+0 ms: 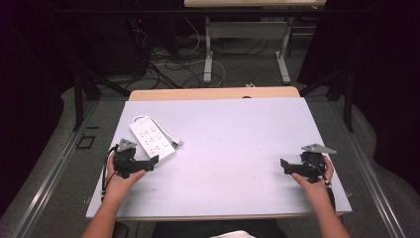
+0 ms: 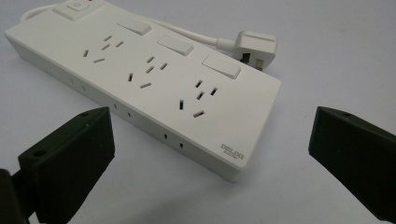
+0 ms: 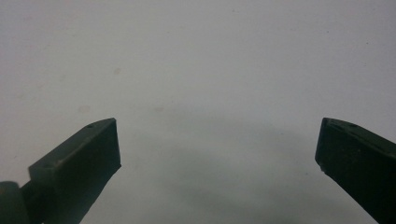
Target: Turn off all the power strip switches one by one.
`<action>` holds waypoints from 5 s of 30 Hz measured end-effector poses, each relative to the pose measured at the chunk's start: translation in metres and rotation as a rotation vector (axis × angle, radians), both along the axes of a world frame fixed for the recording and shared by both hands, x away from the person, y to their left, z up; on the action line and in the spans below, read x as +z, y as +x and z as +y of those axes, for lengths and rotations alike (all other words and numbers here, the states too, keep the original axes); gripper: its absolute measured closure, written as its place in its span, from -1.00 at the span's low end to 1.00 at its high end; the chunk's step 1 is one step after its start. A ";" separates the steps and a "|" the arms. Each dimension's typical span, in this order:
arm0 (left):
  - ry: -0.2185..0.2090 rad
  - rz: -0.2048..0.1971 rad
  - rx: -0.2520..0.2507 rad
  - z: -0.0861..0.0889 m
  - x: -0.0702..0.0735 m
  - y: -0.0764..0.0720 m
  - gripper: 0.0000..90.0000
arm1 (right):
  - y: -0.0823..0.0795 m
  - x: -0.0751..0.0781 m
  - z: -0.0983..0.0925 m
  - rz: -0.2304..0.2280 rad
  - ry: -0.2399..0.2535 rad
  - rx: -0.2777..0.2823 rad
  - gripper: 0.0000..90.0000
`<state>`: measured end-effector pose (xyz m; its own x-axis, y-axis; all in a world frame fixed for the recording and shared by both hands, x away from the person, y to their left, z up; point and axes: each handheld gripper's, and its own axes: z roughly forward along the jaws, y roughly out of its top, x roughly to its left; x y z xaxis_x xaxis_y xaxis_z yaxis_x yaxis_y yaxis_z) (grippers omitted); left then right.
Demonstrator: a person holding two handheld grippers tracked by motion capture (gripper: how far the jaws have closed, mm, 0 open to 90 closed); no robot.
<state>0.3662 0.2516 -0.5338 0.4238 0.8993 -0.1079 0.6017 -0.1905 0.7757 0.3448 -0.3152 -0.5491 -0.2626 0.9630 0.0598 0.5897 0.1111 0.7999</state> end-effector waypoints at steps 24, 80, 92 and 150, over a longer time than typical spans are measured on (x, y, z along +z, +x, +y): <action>-0.007 -0.013 0.047 -0.002 0.014 0.016 -0.92 | -0.003 0.000 0.008 0.006 0.032 0.007 -1.00; 0.096 -0.042 0.132 0.005 0.099 0.093 0.08 | 0.005 -0.002 0.018 -0.010 0.018 -0.006 -1.00; 0.113 -0.009 0.169 -0.001 0.099 0.117 0.24 | 0.006 -0.003 0.017 -0.006 0.016 -0.010 -1.00; 0.075 0.208 0.310 0.028 0.042 0.173 0.99 | 0.005 -0.008 0.017 0.025 0.032 -0.010 -1.00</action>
